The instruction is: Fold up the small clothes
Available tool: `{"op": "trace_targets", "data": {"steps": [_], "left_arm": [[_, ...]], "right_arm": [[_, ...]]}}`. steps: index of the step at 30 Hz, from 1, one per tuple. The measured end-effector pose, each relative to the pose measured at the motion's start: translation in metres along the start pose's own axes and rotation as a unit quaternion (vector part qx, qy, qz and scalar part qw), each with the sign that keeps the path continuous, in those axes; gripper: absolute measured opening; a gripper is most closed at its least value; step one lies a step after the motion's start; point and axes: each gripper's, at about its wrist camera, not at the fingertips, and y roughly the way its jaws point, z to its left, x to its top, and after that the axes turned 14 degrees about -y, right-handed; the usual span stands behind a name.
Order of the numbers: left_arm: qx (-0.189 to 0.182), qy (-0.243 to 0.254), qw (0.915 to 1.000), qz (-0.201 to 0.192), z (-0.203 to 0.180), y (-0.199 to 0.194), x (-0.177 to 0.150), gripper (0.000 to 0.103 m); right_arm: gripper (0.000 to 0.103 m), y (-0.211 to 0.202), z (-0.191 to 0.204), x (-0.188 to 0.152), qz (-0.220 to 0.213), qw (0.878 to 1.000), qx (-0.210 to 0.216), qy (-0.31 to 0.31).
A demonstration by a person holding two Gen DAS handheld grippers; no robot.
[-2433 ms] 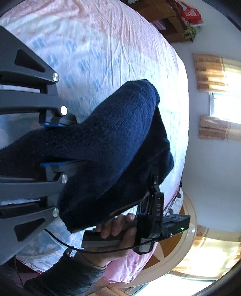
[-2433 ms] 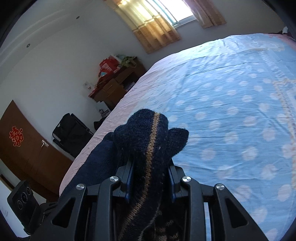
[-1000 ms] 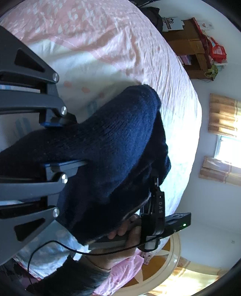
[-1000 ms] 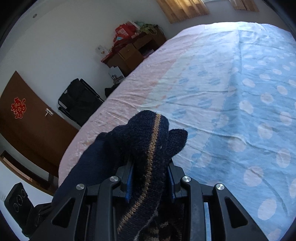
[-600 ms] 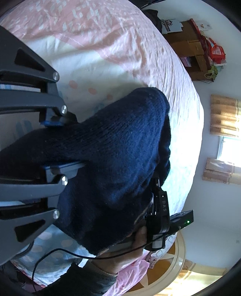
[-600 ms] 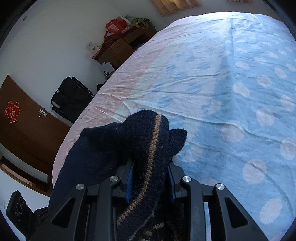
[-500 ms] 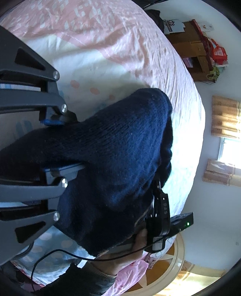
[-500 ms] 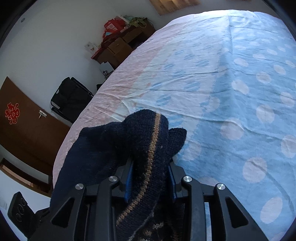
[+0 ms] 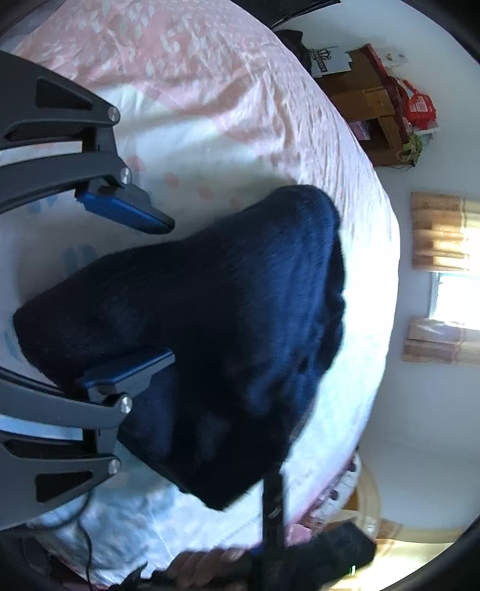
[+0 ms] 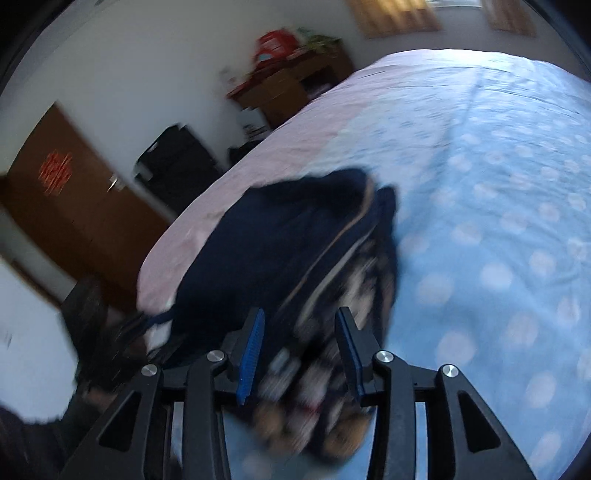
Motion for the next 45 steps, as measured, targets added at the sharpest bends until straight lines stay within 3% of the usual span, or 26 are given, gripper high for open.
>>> {"op": "trace_targets", "data": {"steps": [1,3,5,7,9,12,18,23,25,31,37,45], "left_arm": [[0.002,0.0,1.0,0.004,-0.001,0.002,-0.002,0.066],[0.009,0.0,0.9999,0.009,0.001,0.005,-0.005,0.072],[0.026,-0.006,0.9996,0.009,0.007,0.007,-0.008,0.078],[0.015,-0.023,0.9996,0.01,0.014,0.004,-0.011,0.079],[0.015,-0.026,0.9995,0.009,0.017,0.001,-0.014,0.079],[0.028,-0.02,0.9994,0.001,0.015,-0.009,-0.014,0.079],[0.045,-0.029,0.9965,-0.064,0.007,-0.054,0.0,0.079],[0.049,-0.005,0.9896,-0.135,-0.014,-0.096,0.003,0.094],[0.051,0.009,0.9864,-0.156,-0.021,-0.107,0.002,0.094],[0.042,0.027,0.982,-0.182,-0.034,-0.125,0.005,0.096],[0.041,0.03,0.9783,-0.201,-0.037,-0.134,0.003,0.098],[0.037,0.02,0.9781,-0.204,-0.037,-0.135,0.004,0.099]], "right_arm": [[0.041,0.006,0.009,-0.007,0.022,0.999,-0.04,-0.019],[0.032,0.016,0.011,-0.019,0.06,0.991,-0.116,-0.023],[0.029,0.017,-0.01,-0.037,0.052,0.994,-0.092,0.033],[0.03,0.017,-0.032,-0.052,0.034,0.993,-0.053,0.096],[0.033,0.016,-0.038,-0.061,0.019,0.992,-0.032,0.119],[0.036,0.01,-0.031,-0.067,0.004,0.991,-0.038,0.129],[0.039,-0.039,0.019,-0.067,-0.056,0.986,-0.123,0.098],[0.057,-0.083,0.082,-0.062,-0.115,0.968,-0.222,0.022],[0.06,-0.096,0.102,-0.061,-0.133,0.961,-0.242,-0.003],[0.06,-0.128,0.142,-0.061,-0.16,0.945,-0.279,-0.053],[0.06,-0.146,0.158,-0.062,-0.193,0.936,-0.288,-0.062],[0.06,-0.14,0.158,-0.06,-0.188,0.935,-0.294,-0.064]]}}
